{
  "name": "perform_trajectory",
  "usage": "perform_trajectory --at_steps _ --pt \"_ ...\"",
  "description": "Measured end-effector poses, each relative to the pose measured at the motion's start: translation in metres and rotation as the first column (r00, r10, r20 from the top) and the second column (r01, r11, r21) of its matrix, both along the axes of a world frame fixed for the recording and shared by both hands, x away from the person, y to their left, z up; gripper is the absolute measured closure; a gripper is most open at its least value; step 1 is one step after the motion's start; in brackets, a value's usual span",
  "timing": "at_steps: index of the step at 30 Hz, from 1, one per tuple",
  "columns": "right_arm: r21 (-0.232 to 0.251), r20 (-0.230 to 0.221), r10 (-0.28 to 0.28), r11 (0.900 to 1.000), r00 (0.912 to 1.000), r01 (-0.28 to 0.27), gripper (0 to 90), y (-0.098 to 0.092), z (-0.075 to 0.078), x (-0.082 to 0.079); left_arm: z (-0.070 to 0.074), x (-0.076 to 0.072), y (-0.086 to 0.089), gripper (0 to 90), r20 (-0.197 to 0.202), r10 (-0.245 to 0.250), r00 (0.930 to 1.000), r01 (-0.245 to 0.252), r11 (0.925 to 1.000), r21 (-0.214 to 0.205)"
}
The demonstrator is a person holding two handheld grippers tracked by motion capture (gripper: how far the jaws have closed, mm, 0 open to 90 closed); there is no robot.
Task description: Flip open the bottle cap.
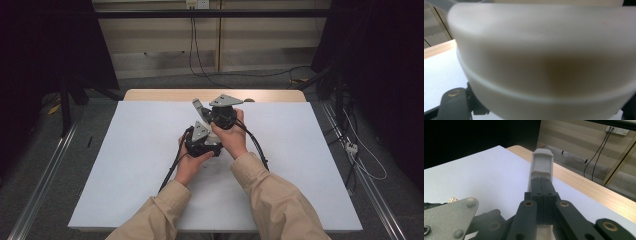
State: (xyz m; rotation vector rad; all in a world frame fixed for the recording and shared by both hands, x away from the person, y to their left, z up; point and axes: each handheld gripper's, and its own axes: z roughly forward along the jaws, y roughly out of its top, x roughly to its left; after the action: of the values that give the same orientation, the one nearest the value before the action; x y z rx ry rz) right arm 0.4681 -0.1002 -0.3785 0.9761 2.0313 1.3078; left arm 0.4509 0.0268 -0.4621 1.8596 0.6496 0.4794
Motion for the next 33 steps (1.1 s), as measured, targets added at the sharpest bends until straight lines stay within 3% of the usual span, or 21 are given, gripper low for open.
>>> perform_trajectory --at_steps 33 --pt "0.013 -0.017 0.000 0.9999 0.9999 0.000 90.0 0.0019 -0.0041 0.0036 0.0000 0.0001 0.0002 18.7 -0.001 0.001 1.0000 -0.001 1.0000 0.003"
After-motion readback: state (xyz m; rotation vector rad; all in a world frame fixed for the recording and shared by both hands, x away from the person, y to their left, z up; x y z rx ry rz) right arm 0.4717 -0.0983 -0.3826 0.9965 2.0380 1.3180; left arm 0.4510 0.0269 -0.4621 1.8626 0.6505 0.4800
